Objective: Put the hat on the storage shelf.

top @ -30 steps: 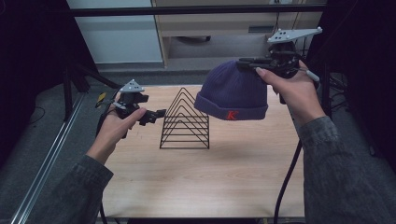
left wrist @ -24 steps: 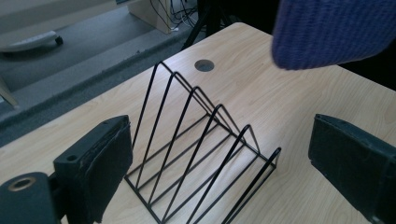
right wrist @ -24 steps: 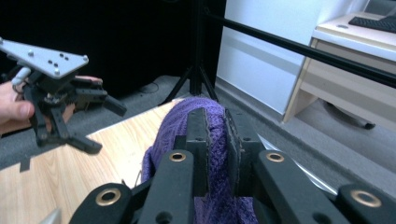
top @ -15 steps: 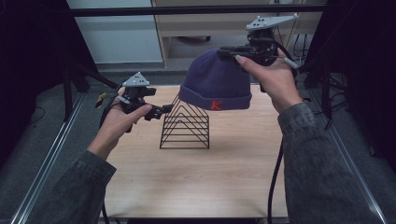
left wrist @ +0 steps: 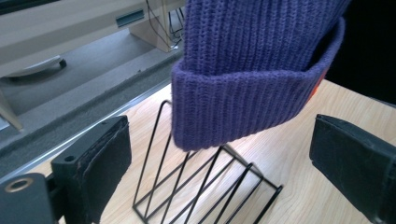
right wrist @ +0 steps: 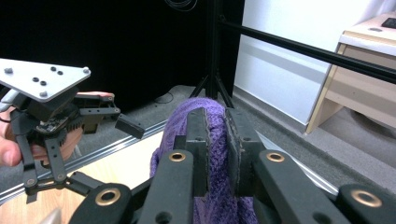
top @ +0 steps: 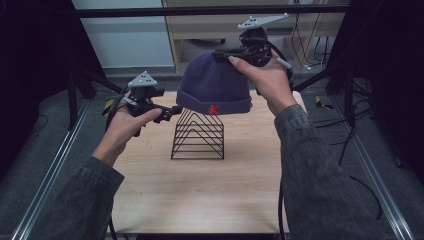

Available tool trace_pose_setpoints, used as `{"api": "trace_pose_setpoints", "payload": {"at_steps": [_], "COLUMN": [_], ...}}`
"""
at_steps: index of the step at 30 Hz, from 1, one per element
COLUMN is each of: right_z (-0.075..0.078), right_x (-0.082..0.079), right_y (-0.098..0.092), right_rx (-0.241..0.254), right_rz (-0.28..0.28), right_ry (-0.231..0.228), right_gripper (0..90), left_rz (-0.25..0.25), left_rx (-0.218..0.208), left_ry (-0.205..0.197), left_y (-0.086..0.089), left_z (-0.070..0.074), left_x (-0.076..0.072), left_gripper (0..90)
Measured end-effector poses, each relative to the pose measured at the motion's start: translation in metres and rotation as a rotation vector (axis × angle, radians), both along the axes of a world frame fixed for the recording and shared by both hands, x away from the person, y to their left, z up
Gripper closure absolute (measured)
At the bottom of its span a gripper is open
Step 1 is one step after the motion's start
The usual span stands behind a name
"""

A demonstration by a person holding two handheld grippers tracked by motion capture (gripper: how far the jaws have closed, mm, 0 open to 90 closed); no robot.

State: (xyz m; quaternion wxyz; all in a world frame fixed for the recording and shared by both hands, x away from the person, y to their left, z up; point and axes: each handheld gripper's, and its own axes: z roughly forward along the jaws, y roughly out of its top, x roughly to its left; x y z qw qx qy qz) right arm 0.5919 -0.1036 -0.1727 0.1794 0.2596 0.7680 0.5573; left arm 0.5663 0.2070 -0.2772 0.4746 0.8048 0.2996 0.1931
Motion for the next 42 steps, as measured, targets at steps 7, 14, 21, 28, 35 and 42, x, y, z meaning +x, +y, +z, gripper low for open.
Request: {"api": "trace_pose_setpoints", "payload": {"at_steps": [7, 14, 21, 28, 35, 42], "right_z": [-0.001, 0.001, -0.002, -0.005, -0.013, -0.015], "right_x": [0.0, -0.001, -0.001, 0.001, 0.005, 0.004], "right_y": [0.017, 0.035, 0.049, 0.052, 0.052, 0.052], "right_rx": [-0.005, -0.001, 0.0, -0.012, -0.031, -0.034], "right_rz": [0.031, 0.068, 0.089, 0.087, 0.071, 0.074], "right_ry": [0.002, 0.003, 0.008, 0.014, 0.033, 0.037], "right_gripper": [80.7, 80.7, 80.6, 80.4, 80.1, 79.9], "left_rz": [-0.01, -0.012, -0.086, -0.032, 0.008, -0.005], "left_rx": [-0.021, -0.001, 0.048, 0.014, -0.017, -0.034], "left_ry": [0.027, 0.046, 0.091, 0.104, 0.117, 0.111], "left_y": [0.007, 0.007, 0.003, 0.012, 0.024, 0.031], "left_z": [-0.009, -0.014, -0.023, -0.029, -0.035, -0.034], "left_x": [0.006, 0.012, 0.015, 0.016, 0.014, 0.003], "left_gripper": [4.1, 2.0, 5.6, 40.2, 59.3, 59.2]}}
